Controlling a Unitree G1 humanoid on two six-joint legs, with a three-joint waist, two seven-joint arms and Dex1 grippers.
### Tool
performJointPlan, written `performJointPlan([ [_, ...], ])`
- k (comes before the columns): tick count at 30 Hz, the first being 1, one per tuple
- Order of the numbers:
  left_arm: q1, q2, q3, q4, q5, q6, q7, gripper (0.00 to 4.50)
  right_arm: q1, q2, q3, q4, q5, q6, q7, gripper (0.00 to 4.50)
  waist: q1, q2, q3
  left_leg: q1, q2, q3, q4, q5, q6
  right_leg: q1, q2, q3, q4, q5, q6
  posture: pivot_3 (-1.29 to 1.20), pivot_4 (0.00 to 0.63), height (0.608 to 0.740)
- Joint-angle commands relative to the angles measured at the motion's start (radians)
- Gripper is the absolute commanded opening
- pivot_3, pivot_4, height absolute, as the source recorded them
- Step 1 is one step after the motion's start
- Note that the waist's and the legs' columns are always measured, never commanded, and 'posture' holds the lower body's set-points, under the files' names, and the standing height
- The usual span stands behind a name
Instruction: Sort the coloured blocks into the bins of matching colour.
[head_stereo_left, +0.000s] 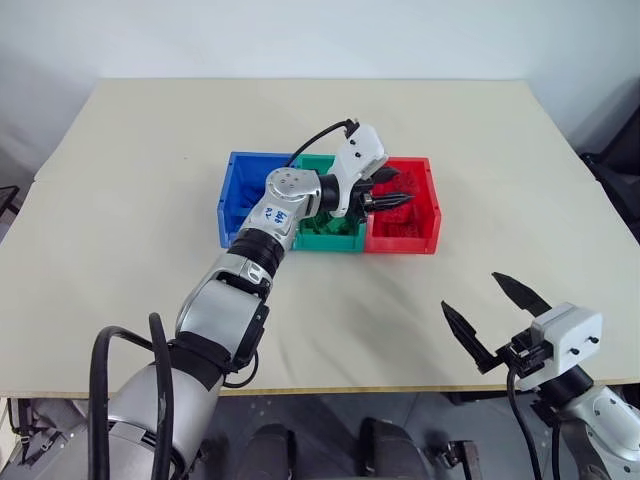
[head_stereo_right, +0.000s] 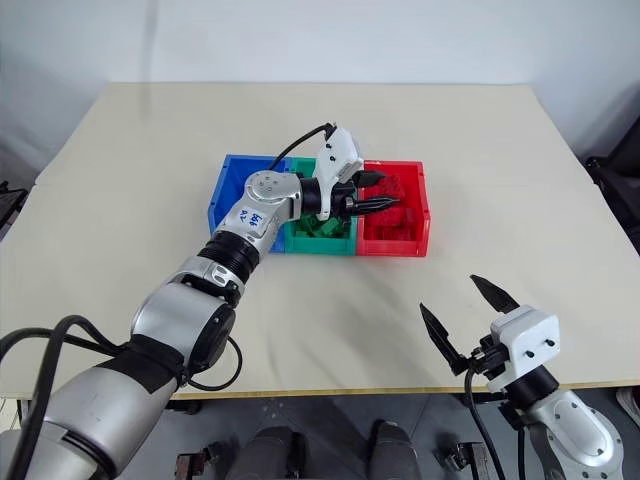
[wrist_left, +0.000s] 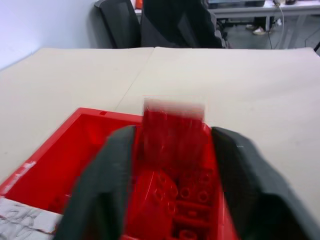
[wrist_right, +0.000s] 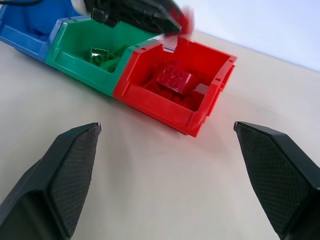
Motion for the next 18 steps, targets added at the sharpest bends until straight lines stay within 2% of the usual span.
performJointPlan([
  [1,-0.032,-0.005,0.017,0.012,0.018,-0.057,-0.02,3.78,0.012,0.009,0.004,-0.055,-0.005,-0.028,-0.016,4.5,-0.003,0.0,0.0,0.0,0.0,0.0,0.0,0.0,0.0,0.0,0.0,0.0,0.0,0.0,0.0,0.0,0.15,0.74],
  [3,-0.018,0.016,0.026,-0.002,0.02,-0.092,-0.033,4.41,0.007,0.0,0.017,-0.059,-0.003,-0.024,-0.007,4.5,-0.004,0.0,0.0,0.0,0.0,0.0,0.0,0.0,0.0,0.0,0.0,0.0,0.0,0.0,0.0,0.0,0.15,0.74],
  [4,-0.009,0.026,0.037,-0.017,0.009,-0.101,-0.054,4.46,0.004,-0.006,0.021,-0.059,-0.001,-0.024,-0.001,4.5,-0.004,0.0,0.0,0.0,0.0,0.0,0.0,0.0,0.0,0.0,0.0,0.0,0.0,0.0,0.0,0.0,0.15,0.74],
  [10,0.133,0.15,0.079,-0.184,-0.034,-0.193,-0.228,4.46,-0.08,-0.075,0.032,-0.019,0.026,0.006,0.047,4.5,-0.01,0.0,0.0,0.001,0.001,0.001,0.0,0.0,0.0,0.0,0.0,0.001,0.001,0.0,0.0,0.0,0.15,0.74],
  [12,0.256,0.264,0.103,-0.292,-0.064,-0.179,-0.319,4.46,-0.148,-0.129,0.052,0.034,0.04,0.023,0.105,4.5,-0.02,0.001,-0.001,0.001,0.001,0.001,0.0,0.0,0.0,0.0,0.0,0.001,0.001,0.0,0.0,0.0,0.15,0.74],
  [14,0.354,0.338,0.124,-0.41,-0.102,-0.132,-0.363,4.46,-0.189,-0.168,0.058,0.081,0.055,0.022,0.153,4.5,-0.032,0.001,-0.001,0.002,0.001,0.002,0.001,0.0,0.0,0.0,0.0,0.002,0.002,0.0,0.0,0.0,0.15,0.74],
  [18,0.552,0.469,0.182,-0.668,-0.166,-0.012,-0.355,4.46,-0.265,-0.215,0.064,0.179,0.087,0.027,0.226,4.5,-0.019,0.001,0.0,0.0,0.002,-0.001,0.002,0.0,0.0,-0.001,0.0,0.001,0.004,0.0,-0.001,0.0,0.15,0.74],
])
